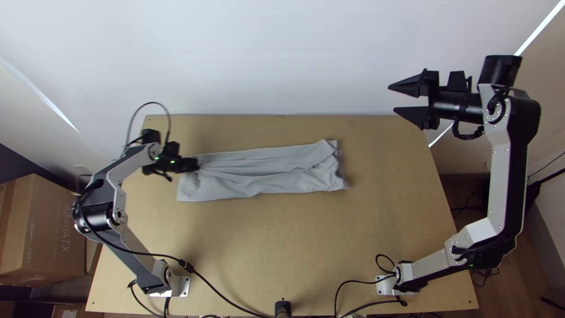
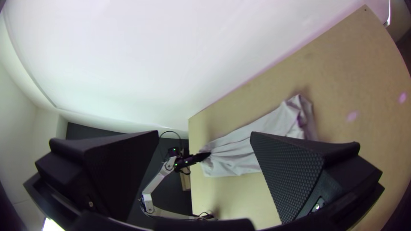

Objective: Fold the t-shirt

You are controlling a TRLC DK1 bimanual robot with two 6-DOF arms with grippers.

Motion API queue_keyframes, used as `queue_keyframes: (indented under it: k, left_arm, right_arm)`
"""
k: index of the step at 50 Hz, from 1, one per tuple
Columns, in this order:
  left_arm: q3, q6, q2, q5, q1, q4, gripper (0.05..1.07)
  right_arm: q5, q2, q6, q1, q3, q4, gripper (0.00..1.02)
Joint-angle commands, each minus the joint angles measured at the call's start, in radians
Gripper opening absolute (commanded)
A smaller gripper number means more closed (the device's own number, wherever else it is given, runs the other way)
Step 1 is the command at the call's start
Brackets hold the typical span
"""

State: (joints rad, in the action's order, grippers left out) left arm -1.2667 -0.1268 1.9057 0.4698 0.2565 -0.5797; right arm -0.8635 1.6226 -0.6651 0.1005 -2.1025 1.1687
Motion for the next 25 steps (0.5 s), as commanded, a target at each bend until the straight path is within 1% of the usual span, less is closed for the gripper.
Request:
queue_keyframes:
  k: [1, 6, 10, 13, 17, 25]
  left_arm:
    - [0.016, -0.117, -0.027, -0.023, 0.125, -0.066, 0.08]
    - [-0.026, -0.185, -0.056, -0.022, 0.214, -0.157, 0.08]
    - [-0.051, -0.226, -0.099, -0.022, 0.267, -0.21, 0.08]
    - [-0.086, -0.235, -0.123, -0.022, 0.288, -0.269, 0.08]
    - [-0.158, -0.263, -0.14, -0.022, 0.299, -0.396, 0.08]
    - [-0.298, -0.251, -0.185, -0.02, 0.253, -0.563, 0.08]
  right_arm:
    - [0.026, -0.043, 0.045, -0.016, 0.072, -0.004, 0.98]
    - [0.077, -0.061, 0.059, -0.025, 0.131, -0.041, 0.98]
    - [0.098, -0.069, 0.064, -0.03, 0.16, -0.061, 0.98]
    - [0.112, -0.069, 0.065, -0.031, 0.173, -0.07, 0.98]
    - [0.129, -0.073, 0.068, -0.033, 0.196, -0.087, 0.98]
    - [0.144, -0.075, 0.075, -0.036, 0.216, -0.092, 0.98]
